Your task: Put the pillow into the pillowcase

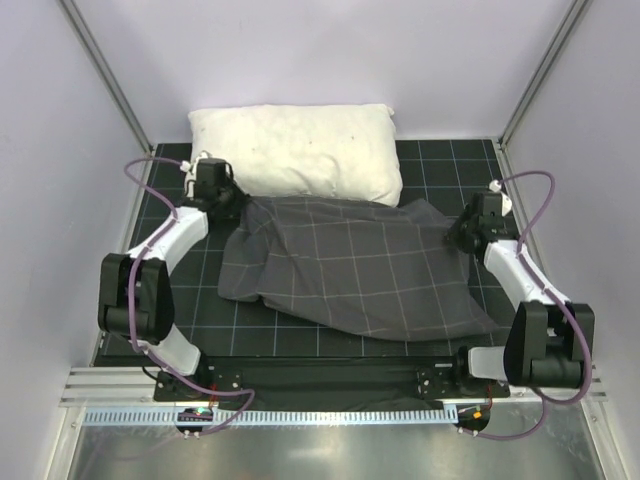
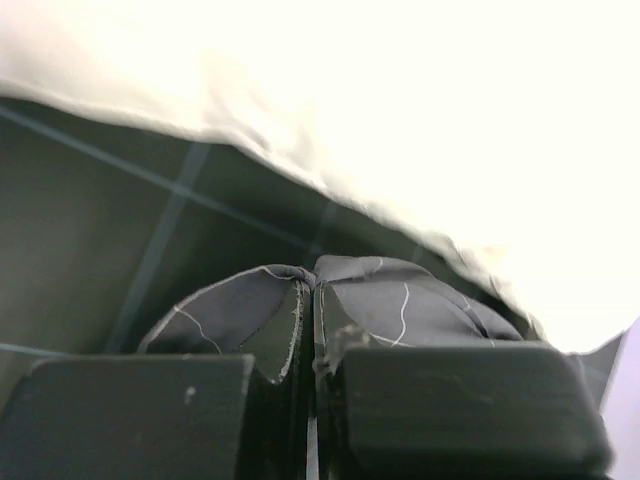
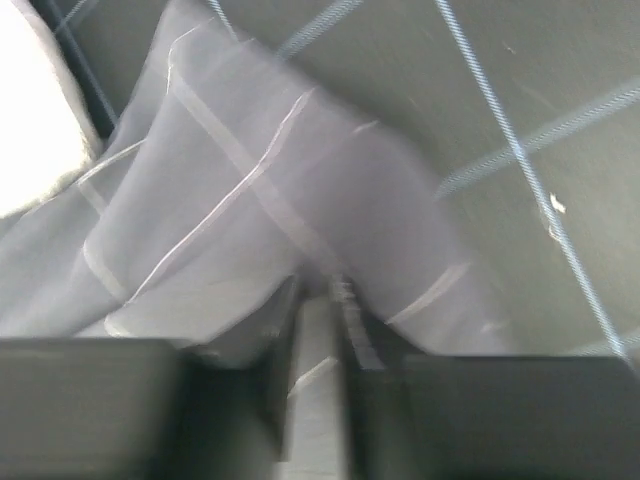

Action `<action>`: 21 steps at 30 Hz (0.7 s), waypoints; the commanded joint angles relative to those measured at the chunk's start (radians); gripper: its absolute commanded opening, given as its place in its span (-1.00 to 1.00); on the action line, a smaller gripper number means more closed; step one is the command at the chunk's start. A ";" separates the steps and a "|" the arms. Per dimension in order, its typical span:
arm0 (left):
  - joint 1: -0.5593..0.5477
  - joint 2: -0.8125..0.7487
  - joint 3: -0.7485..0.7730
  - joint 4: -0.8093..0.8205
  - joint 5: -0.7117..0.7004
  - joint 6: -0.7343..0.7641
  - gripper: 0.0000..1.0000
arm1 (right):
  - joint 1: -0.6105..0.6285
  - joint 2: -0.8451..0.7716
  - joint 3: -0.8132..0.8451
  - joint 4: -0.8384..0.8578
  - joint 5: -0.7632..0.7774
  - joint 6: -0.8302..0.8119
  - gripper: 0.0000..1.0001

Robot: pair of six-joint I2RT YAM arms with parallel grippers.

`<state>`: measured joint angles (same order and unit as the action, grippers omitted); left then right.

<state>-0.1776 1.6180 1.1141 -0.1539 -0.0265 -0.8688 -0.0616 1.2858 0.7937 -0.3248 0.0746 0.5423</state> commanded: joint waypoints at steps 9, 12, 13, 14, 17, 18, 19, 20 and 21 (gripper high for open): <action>0.041 -0.023 0.210 -0.183 -0.203 0.137 0.49 | 0.006 -0.032 0.177 0.035 -0.028 -0.027 0.53; 0.036 -0.142 0.152 -0.222 -0.251 0.143 0.70 | 0.002 -0.155 0.128 0.015 -0.019 -0.044 0.53; 0.032 -0.188 0.127 -0.231 -0.283 0.142 0.80 | 0.002 -0.189 0.099 0.004 -0.030 -0.045 0.54; 0.032 -0.263 0.104 -0.257 -0.292 0.131 0.85 | 0.002 -0.236 0.084 -0.019 -0.060 -0.044 0.55; 0.032 -0.415 -0.009 -0.288 -0.245 0.100 0.92 | 0.002 -0.319 -0.003 -0.054 -0.101 -0.024 0.78; 0.032 -0.450 -0.086 -0.292 -0.212 0.071 0.92 | 0.002 -0.389 -0.033 -0.068 -0.099 -0.001 0.85; 0.033 -0.483 -0.121 -0.295 -0.182 0.051 0.95 | 0.002 -0.422 -0.084 -0.075 -0.088 0.010 0.87; 0.033 -0.521 -0.163 -0.302 -0.167 0.041 0.96 | 0.002 -0.462 -0.106 -0.089 -0.081 0.018 0.92; 0.032 -0.583 -0.192 -0.315 -0.158 0.036 0.96 | 0.003 -0.492 -0.126 -0.109 -0.079 0.018 0.92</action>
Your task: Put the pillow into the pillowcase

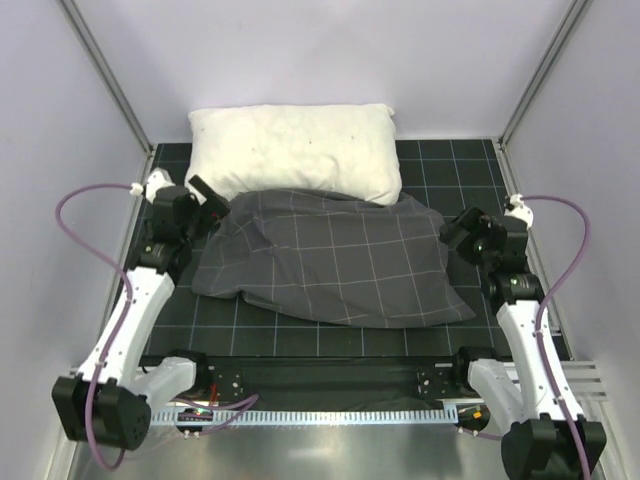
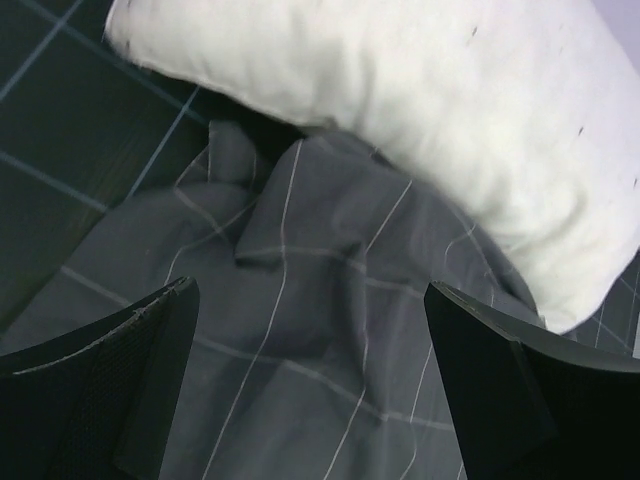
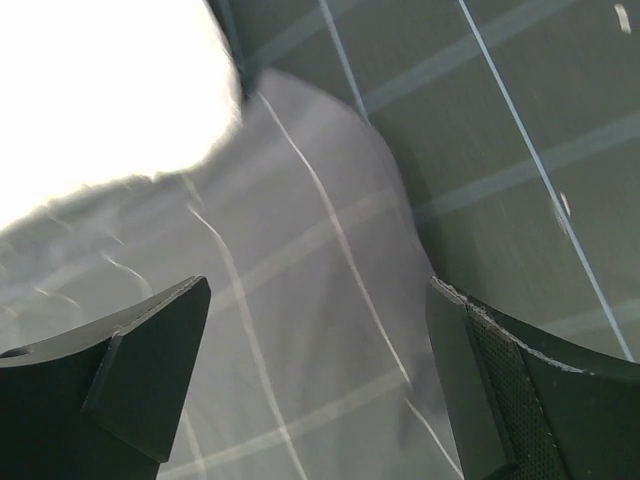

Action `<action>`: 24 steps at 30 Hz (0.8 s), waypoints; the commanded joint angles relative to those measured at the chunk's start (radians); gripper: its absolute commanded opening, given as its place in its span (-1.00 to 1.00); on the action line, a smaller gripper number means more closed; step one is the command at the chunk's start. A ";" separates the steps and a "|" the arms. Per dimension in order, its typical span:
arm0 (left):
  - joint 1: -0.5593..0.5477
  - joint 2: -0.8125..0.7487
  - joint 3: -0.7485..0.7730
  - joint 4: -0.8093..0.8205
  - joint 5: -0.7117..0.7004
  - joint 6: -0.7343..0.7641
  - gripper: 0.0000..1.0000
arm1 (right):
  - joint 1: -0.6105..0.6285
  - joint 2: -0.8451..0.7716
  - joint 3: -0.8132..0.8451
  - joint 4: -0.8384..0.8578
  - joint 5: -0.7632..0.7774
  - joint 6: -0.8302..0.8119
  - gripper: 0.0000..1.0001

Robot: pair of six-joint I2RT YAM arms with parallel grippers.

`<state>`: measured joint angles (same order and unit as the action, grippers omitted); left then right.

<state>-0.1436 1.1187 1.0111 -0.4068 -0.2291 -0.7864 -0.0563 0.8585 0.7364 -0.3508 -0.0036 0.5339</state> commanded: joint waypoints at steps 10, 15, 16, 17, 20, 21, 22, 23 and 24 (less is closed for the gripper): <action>-0.004 -0.306 -0.445 -0.017 0.300 -0.066 0.95 | -0.004 -0.374 -0.204 -0.188 -0.029 0.047 0.94; -0.022 -0.385 -0.580 -0.012 0.298 -0.177 0.95 | -0.004 -0.374 -0.241 -0.278 -0.039 0.164 0.94; -0.027 -0.423 -0.594 -0.012 0.284 -0.194 0.95 | -0.004 -0.375 -0.258 -0.274 -0.048 0.181 0.94; -0.030 -0.442 -0.624 -0.004 0.272 -0.229 0.94 | -0.004 -0.372 -0.288 -0.266 -0.047 0.220 0.93; -0.031 -0.465 -0.677 0.060 0.238 -0.278 0.77 | -0.002 -0.349 -0.333 -0.220 -0.084 0.265 0.87; -0.031 -0.459 -0.707 0.081 0.208 -0.287 0.59 | -0.002 -0.323 -0.359 -0.212 -0.085 0.302 0.84; -0.030 -0.430 -0.721 0.104 0.203 -0.295 0.48 | -0.002 -0.303 -0.370 -0.203 -0.088 0.317 0.78; -0.031 -0.415 -0.732 0.144 0.203 -0.303 0.23 | -0.002 -0.285 -0.382 -0.206 -0.081 0.327 0.74; -0.030 -0.393 -0.744 0.160 0.201 -0.306 0.05 | -0.002 -0.250 -0.384 -0.215 -0.067 0.351 0.61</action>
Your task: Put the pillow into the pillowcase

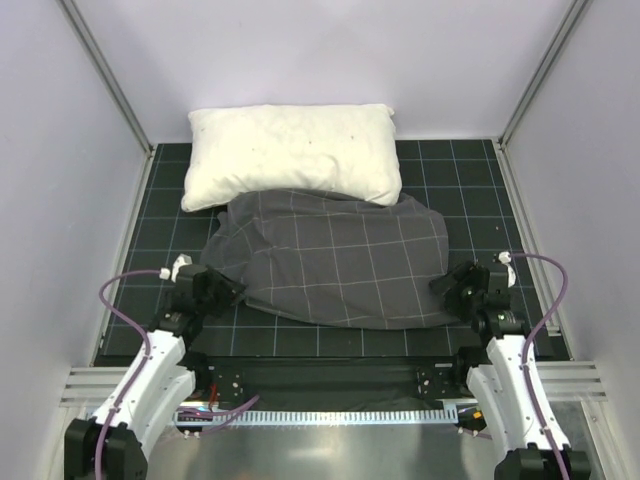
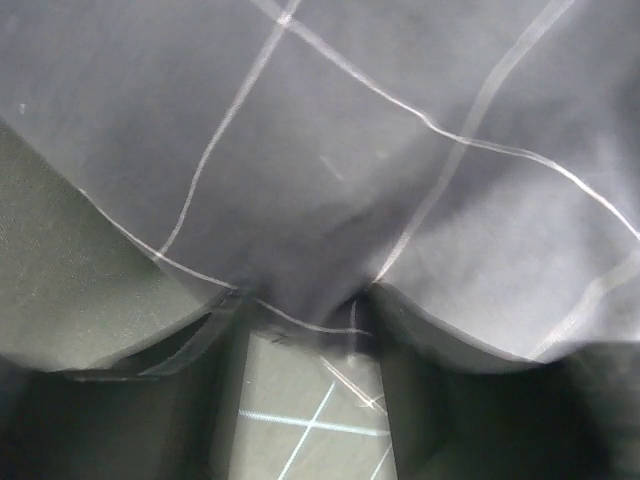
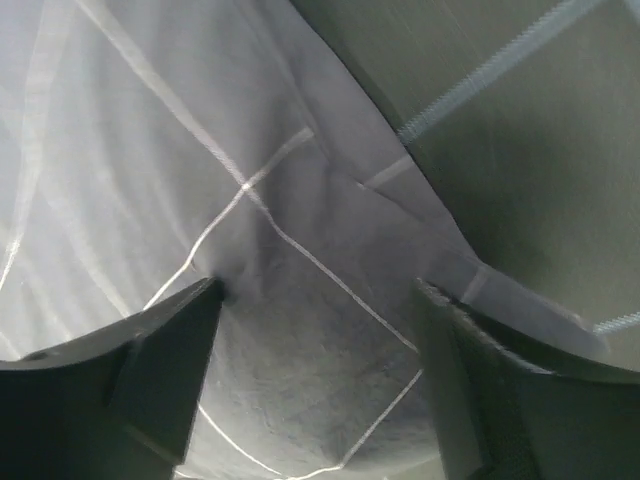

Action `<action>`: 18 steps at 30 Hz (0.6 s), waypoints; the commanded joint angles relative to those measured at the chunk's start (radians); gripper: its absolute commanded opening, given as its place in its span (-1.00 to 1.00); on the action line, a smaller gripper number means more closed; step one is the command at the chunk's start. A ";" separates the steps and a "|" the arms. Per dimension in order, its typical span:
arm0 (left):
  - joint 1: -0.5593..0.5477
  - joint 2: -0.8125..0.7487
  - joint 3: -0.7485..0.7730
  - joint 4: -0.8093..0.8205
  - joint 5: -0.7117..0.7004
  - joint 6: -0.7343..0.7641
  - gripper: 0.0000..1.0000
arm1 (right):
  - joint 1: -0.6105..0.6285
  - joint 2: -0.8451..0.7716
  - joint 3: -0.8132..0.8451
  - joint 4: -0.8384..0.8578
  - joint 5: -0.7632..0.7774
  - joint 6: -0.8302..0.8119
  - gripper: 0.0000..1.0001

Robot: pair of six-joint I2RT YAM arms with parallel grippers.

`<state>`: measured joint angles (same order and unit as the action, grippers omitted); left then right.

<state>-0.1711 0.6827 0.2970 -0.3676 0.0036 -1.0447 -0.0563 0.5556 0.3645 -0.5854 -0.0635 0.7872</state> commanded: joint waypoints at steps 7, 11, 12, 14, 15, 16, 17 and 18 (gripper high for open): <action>-0.004 0.074 0.036 -0.040 -0.164 -0.043 -0.99 | -0.002 0.098 0.109 -0.310 0.333 0.219 -0.92; -0.002 -0.165 0.086 -0.281 -0.426 -0.069 -0.99 | -0.002 0.050 0.263 -0.481 0.505 0.259 -0.92; -0.002 -0.283 0.096 -0.319 -0.460 -0.075 -0.99 | -0.002 0.034 0.269 -0.493 0.511 0.267 -0.92; -0.004 -0.449 0.116 -0.409 -0.507 -0.090 -0.64 | -0.002 -0.023 0.249 -0.449 0.461 0.254 -0.40; -0.014 -0.472 0.097 -0.395 -0.501 -0.090 0.16 | -0.002 -0.035 0.234 -0.429 0.444 0.235 -0.11; -0.016 -0.485 0.088 -0.387 -0.467 -0.089 0.58 | -0.002 -0.037 0.229 -0.415 0.433 0.231 0.26; -0.015 -0.482 0.085 -0.380 -0.456 -0.092 0.77 | -0.002 -0.033 0.229 -0.416 0.430 0.231 0.39; -0.016 -0.473 0.099 -0.379 -0.447 -0.084 0.93 | -0.002 -0.022 0.244 -0.413 0.430 0.201 0.44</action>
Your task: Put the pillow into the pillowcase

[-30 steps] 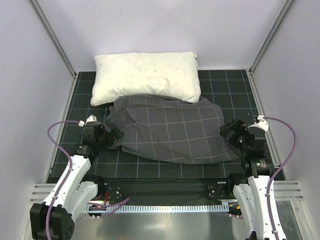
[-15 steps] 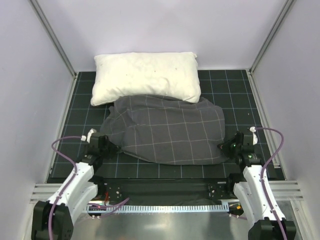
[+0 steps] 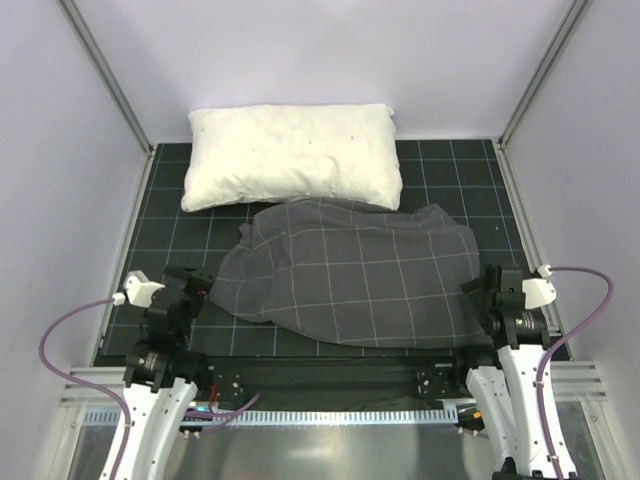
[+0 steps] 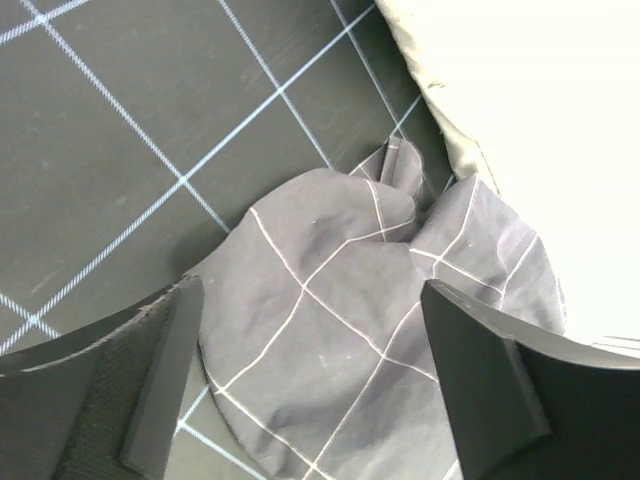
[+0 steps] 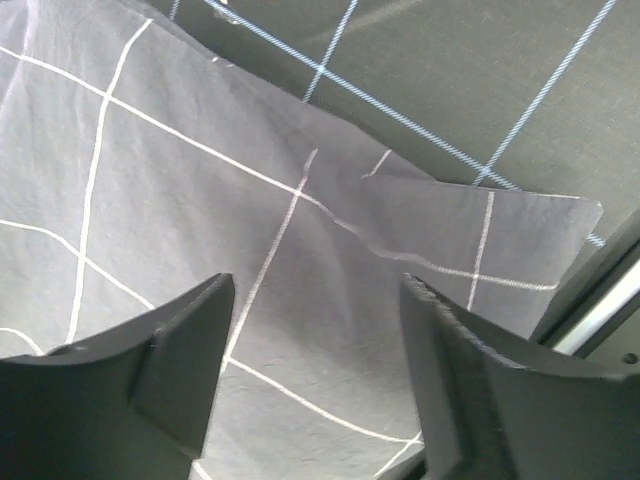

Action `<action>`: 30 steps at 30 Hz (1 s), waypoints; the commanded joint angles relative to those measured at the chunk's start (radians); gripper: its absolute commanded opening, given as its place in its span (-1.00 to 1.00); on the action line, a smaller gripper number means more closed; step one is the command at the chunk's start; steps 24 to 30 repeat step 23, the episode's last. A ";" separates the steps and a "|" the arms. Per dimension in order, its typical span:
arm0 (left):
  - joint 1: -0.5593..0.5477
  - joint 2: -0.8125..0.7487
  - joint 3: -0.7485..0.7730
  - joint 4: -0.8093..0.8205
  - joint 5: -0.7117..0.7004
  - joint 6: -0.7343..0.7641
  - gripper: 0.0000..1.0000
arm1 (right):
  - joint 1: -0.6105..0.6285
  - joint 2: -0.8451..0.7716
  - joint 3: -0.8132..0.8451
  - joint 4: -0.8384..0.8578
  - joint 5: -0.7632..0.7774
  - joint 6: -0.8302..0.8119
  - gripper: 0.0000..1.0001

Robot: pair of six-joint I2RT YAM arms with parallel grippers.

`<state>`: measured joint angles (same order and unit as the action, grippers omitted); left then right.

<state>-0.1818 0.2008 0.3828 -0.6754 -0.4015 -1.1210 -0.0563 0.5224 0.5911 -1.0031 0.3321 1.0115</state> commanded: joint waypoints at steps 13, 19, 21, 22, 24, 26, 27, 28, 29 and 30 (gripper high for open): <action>-0.005 -0.035 0.160 -0.013 0.101 0.194 1.00 | -0.002 -0.235 0.130 0.236 -0.044 -0.373 0.80; -0.004 -0.127 0.136 -0.018 0.089 0.179 0.99 | -0.002 -0.233 0.111 0.207 -0.048 -0.349 0.82; -0.004 -0.135 0.136 -0.018 0.081 0.179 0.99 | -0.002 -0.223 0.107 0.210 -0.048 -0.352 0.82; -0.004 -0.135 0.136 -0.021 0.079 0.181 0.99 | -0.002 -0.222 0.107 0.207 -0.045 -0.349 0.82; -0.005 -0.135 0.136 -0.023 0.078 0.181 0.99 | -0.002 -0.220 0.107 0.207 -0.045 -0.349 0.82; -0.005 -0.135 0.136 -0.023 0.078 0.181 0.99 | -0.002 -0.220 0.107 0.207 -0.045 -0.349 0.82; -0.005 -0.135 0.136 -0.023 0.078 0.181 0.99 | -0.002 -0.220 0.107 0.207 -0.045 -0.349 0.82; -0.005 -0.135 0.136 -0.023 0.078 0.181 0.99 | -0.002 -0.220 0.107 0.207 -0.045 -0.349 0.82; -0.005 -0.135 0.136 -0.023 0.078 0.181 0.99 | -0.002 -0.220 0.107 0.207 -0.045 -0.349 0.82; -0.005 -0.135 0.136 -0.023 0.078 0.181 0.99 | -0.002 -0.220 0.107 0.207 -0.045 -0.349 0.82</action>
